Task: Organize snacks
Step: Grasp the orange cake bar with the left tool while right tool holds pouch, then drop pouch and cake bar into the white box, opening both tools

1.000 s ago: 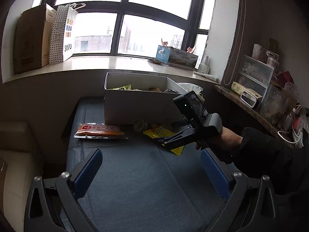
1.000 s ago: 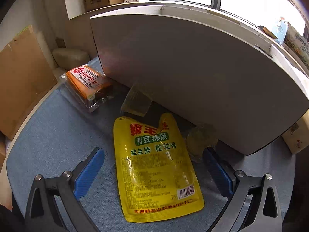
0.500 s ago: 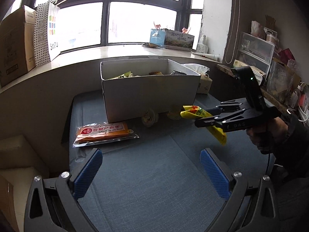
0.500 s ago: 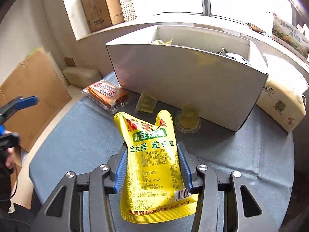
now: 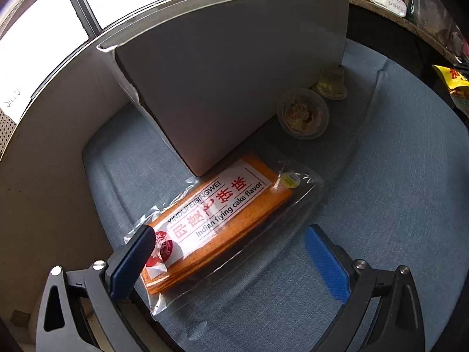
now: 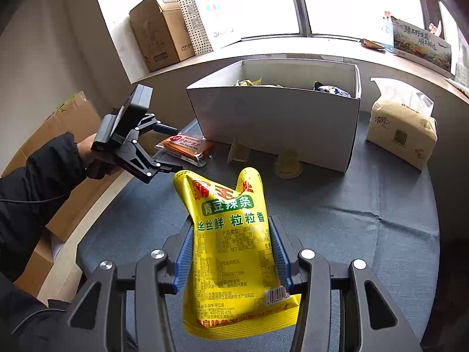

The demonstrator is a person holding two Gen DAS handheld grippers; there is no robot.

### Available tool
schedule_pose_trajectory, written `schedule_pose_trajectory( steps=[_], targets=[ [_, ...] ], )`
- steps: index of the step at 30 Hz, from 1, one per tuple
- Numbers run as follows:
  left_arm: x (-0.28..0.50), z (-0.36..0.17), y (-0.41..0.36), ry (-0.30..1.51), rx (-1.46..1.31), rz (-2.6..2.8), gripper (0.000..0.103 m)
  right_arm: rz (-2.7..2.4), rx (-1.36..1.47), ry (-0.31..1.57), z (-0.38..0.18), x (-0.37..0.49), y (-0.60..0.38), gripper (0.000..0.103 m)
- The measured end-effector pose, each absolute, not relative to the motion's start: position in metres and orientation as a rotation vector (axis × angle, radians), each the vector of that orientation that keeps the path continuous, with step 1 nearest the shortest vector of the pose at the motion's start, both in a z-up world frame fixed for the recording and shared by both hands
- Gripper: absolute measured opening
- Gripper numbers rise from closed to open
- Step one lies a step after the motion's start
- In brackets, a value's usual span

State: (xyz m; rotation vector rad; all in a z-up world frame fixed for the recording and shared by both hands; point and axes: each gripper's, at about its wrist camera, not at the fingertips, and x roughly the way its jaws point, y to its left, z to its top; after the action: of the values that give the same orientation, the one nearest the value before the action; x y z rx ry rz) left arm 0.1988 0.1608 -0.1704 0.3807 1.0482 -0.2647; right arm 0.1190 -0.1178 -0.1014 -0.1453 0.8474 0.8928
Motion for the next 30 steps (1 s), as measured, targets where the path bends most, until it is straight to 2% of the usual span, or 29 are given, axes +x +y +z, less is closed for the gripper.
schedule_pose_trajectory(
  steps=[5,6,7,9,12,14,18,20,25,30],
  targets=[
    [0.213,-0.170,0.169,1.033,0.413,-0.253,0.103,0.892,-0.170,0.825,-0.096,0.123,-0.109,0.052],
    [0.215,-0.169,0.171,1.022,0.428,-0.244,0.100,0.902,-0.169,0.826,-0.095,0.123,-0.108,0.052],
    [0.215,-0.168,0.172,1.005,0.443,-0.230,0.095,0.904,-0.171,0.820,-0.093,0.123,-0.106,0.052],
    [0.220,-0.165,0.177,1.004,0.409,-0.235,0.057,0.910,-0.174,0.819,-0.093,0.125,-0.102,0.053],
    [0.217,-0.162,0.170,0.988,0.460,-0.220,0.041,0.912,-0.197,0.816,-0.093,0.125,-0.094,0.053],
    [0.212,-0.154,0.166,0.977,0.407,-0.251,0.037,0.919,-0.205,0.817,-0.093,0.125,-0.090,0.053],
    [0.187,-0.129,0.162,0.906,0.287,-0.279,0.018,0.929,-0.210,0.811,-0.092,0.123,-0.086,0.053],
    [0.169,-0.117,0.162,0.861,0.149,-0.294,0.014,0.923,-0.199,0.808,-0.090,0.123,-0.087,0.053],
    [0.130,-0.093,0.142,0.718,-0.120,-0.267,0.014,0.920,-0.177,0.781,-0.081,0.128,-0.087,0.053],
    [0.134,-0.065,0.135,0.630,-0.288,-0.242,0.014,0.897,-0.146,0.723,-0.057,0.142,-0.089,0.053]
  ],
)
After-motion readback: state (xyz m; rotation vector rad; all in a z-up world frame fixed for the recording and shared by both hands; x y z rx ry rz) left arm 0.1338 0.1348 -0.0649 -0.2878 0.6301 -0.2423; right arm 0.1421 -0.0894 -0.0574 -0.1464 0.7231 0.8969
